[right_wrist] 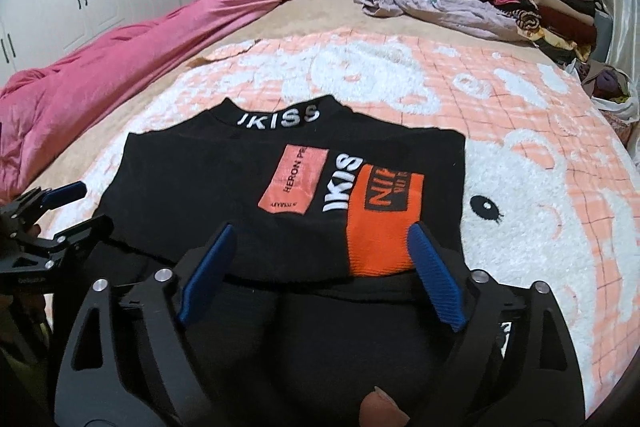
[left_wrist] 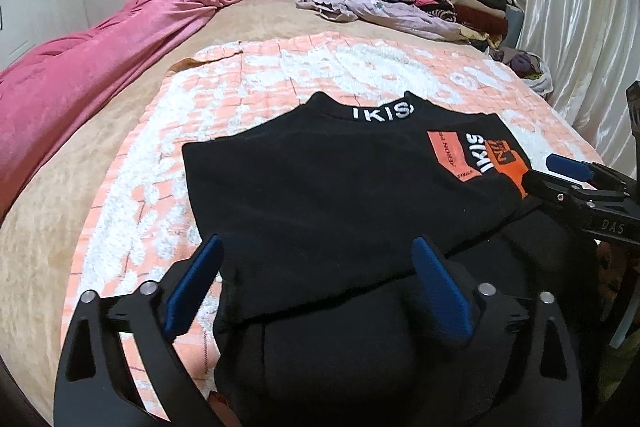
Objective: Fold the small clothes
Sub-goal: 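Move both open tools back along the shirt body toward the hem, then close the right tool on the black hem while the left tool grasps it too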
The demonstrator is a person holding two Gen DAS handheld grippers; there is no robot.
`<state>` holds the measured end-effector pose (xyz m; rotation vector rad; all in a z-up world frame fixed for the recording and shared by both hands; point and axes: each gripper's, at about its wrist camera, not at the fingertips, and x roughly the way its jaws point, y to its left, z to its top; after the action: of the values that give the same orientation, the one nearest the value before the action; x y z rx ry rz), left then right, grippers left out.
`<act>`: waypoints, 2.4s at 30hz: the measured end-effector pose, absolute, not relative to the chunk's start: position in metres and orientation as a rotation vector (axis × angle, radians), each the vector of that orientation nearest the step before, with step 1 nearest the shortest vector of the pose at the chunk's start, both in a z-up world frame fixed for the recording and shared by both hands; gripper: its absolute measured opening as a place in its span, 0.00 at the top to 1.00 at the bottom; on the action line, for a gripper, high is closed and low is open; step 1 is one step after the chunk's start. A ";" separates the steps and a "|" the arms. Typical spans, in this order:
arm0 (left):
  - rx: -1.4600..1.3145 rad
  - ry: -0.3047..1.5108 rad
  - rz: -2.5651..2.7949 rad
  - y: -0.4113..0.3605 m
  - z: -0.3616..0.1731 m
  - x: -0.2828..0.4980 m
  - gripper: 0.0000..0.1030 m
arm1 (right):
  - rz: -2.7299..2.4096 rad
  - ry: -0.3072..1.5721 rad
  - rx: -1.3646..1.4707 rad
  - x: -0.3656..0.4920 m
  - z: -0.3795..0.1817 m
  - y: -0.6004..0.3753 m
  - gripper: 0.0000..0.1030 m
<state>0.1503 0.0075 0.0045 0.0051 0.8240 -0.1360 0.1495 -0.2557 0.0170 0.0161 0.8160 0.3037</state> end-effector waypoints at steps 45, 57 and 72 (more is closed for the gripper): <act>-0.004 0.788 -0.027 0.039 0.026 0.066 0.04 | 0.259 0.786 0.104 0.066 0.021 -0.312 0.11; -0.038 0.824 0.009 0.058 0.018 0.041 0.04 | 0.260 0.821 0.106 0.043 0.019 -0.321 0.11; -0.075 0.871 -0.004 0.070 0.005 0.011 0.04 | 0.234 0.881 0.121 0.004 0.024 -0.345 0.11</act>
<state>0.0111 0.0704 0.0046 -0.0749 0.8706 -0.0044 0.0041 -0.3452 0.0240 0.1214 0.8805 0.2340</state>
